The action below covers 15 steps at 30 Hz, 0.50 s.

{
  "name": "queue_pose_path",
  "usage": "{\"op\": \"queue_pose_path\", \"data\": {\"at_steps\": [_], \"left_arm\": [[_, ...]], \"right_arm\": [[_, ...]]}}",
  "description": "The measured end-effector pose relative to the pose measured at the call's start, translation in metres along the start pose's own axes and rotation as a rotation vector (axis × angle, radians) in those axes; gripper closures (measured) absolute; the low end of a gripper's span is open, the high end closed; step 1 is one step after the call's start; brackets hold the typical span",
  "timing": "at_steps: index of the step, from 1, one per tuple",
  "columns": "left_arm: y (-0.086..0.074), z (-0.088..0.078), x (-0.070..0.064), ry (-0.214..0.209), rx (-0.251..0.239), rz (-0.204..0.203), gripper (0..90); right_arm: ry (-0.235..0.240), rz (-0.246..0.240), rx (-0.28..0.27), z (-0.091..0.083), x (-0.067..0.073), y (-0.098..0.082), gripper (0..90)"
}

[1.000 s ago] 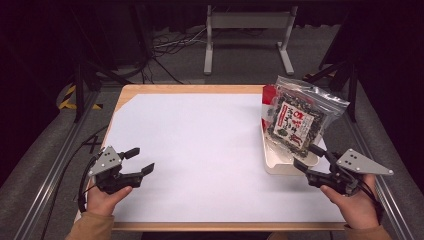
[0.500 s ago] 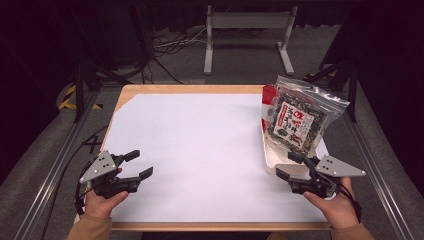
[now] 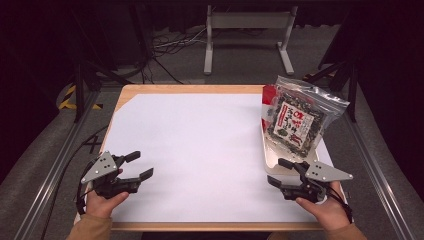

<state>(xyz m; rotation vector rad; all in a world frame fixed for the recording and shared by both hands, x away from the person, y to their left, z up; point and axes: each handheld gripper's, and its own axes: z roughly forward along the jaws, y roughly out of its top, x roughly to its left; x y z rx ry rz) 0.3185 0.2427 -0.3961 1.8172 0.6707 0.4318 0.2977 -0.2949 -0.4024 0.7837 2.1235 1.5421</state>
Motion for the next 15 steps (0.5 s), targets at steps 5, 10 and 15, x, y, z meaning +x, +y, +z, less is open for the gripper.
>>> {"op": "queue_pose_path", "data": {"at_steps": [5, 10, 15], "left_arm": [[-0.002, 0.001, 0.001, 0.003, 0.006, -0.001, 27.4], [-0.002, 0.002, 0.0, -0.001, 0.012, -0.001, 27.3], [-0.003, 0.004, 0.0, -0.001, 0.023, 0.006, 27.2]], "right_arm": [[0.01, -0.008, 0.031, 0.006, 0.002, -0.006, 31.3], [0.012, 0.003, 0.062, 0.014, 0.002, -0.013, 32.5], [0.014, 0.008, 0.112, 0.022, 0.002, -0.021, 32.5]]}}
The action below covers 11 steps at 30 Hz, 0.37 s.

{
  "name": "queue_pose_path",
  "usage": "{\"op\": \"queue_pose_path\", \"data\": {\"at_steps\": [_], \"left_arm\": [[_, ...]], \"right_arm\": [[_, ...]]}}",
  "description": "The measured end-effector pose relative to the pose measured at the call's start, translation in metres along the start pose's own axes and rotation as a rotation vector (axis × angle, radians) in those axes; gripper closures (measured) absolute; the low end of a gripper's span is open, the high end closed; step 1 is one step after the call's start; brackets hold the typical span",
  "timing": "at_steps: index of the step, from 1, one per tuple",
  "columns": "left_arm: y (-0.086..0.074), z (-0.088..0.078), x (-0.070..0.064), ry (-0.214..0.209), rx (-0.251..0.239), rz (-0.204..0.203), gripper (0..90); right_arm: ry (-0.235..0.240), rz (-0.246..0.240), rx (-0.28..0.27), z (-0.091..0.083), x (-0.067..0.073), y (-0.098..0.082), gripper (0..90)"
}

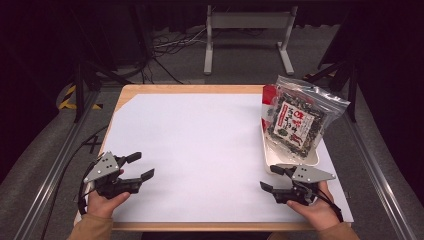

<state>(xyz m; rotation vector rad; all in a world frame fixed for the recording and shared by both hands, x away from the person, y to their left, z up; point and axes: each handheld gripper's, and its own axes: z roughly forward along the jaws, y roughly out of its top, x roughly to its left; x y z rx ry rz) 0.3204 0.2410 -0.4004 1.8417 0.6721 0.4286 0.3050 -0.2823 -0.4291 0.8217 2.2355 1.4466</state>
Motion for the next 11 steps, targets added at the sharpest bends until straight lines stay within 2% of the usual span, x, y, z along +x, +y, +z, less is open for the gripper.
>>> {"op": "queue_pose_path", "data": {"at_steps": [7, 11], "left_arm": [[0.0, 0.0, 0.0, 0.001, 0.001, 0.004, 27.2], [-0.001, 0.001, 0.0, 0.003, 0.002, -0.003, 27.2]], "right_arm": [[0.003, 0.012, 0.047, 0.011, 0.001, -0.004, 31.9], [0.005, 0.009, 0.04, 0.012, 0.003, -0.003, 31.1]]}}
